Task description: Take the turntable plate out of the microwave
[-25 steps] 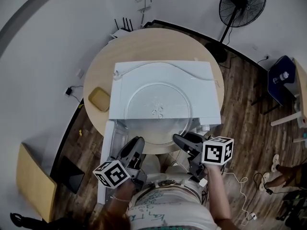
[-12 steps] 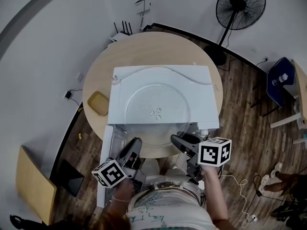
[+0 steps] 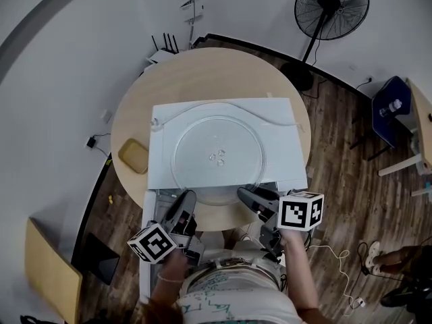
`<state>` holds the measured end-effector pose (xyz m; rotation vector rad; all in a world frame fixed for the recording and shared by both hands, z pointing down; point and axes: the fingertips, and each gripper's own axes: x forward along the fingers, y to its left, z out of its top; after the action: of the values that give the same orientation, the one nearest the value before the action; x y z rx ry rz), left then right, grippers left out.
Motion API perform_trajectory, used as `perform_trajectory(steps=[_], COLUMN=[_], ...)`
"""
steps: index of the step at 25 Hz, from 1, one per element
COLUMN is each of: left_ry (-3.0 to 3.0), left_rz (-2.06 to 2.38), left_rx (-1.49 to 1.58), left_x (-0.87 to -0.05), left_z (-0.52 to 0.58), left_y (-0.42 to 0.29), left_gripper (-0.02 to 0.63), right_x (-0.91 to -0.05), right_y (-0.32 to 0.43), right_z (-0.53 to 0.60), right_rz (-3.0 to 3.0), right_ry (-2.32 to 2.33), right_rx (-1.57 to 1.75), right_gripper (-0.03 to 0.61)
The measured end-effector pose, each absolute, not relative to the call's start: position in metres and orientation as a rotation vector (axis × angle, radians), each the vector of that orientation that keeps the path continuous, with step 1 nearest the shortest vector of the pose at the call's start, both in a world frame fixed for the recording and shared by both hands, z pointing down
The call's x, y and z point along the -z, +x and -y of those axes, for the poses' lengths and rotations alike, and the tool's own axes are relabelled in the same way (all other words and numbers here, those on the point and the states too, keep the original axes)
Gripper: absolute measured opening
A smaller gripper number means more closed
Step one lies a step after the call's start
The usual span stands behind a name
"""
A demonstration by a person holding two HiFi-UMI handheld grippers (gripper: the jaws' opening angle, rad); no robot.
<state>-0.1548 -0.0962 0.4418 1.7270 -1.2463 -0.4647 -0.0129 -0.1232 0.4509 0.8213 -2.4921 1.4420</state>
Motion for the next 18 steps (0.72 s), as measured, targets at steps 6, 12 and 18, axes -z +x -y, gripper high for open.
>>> perform_trajectory(steps=[6,12,18], left_ry=[1.769,1.810,2.095], left_rz=[1.287,1.392,1.499], left_rx=[0.424,0.397,0.106], left_x=[-0.443,-0.438,-0.422], left_z=[0.107,0.109,0.094], left_y=[-0.155,-0.159,-0.148], left_gripper=[0.075,0.080,0.144], right_x=[-0.456,-0.459,-0.436], right_y=[-0.009,0.012,0.022], right_z=[0.120,0.105,0.108], right_rz=[2.507,2.480,2.628], right_ry=[0.787,0.803,0.993], right_rx=[-1.344,-0.872,-0.505], right_gripper=[0.163,0.226,-0.002])
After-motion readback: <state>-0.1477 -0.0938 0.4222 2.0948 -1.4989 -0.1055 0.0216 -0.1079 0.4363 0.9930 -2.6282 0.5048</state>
